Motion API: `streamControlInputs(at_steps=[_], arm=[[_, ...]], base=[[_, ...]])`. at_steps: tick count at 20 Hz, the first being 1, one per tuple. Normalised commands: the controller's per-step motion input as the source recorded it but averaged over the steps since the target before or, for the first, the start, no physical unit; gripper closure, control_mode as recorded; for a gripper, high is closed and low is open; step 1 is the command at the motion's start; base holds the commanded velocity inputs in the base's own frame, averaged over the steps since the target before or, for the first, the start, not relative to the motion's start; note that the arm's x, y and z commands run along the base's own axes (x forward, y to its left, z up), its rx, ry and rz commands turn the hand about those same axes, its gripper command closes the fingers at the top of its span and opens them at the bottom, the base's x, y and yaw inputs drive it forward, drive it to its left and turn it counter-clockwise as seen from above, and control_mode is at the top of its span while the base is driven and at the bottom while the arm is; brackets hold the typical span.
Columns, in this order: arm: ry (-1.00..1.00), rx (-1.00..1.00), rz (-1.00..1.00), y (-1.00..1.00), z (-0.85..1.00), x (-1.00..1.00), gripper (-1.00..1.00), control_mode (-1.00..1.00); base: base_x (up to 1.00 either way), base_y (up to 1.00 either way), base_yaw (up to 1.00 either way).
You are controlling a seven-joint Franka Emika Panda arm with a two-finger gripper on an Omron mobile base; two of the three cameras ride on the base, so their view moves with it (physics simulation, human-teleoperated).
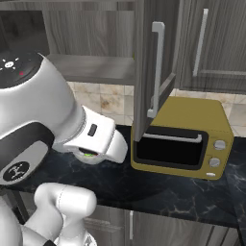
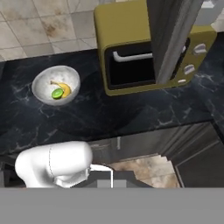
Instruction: Open the cabinet. Pick the banana and kiwi from the cabinet and place them into the bowl. Then close the cabinet.
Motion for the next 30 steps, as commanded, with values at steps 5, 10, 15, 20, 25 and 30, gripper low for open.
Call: streamControlInputs(at_steps=[5,10,15,20,25,30], arm=[[0.00,0.11,0.00,-0.42,0.00,0.00,1.00,-1.00],[-0.02,0.14,0.00,-0.32,0.00,0.00,1.00,-1.00],[-0.15,0.19,0.00,-0.20,0.00,0.00,1.00,-1.00],[-0.17,0.21,0.00,-0.16,0.00,0.09,1.00,-1.00],[-0.13,0.21,0.00,-0.19,0.00,0.14,1.00,-1.00],[-0.10,0.19,0.00,-0.23,0.00,0.15,1.00,-1.00]], base=[[0.00,0.00,0.00],[0.00,0.00,0.00],[0.00,0.00,0.00],[0.00,0.00,0.00],[0.00,0.00,0.00],[0.00,0.00,0.00]])
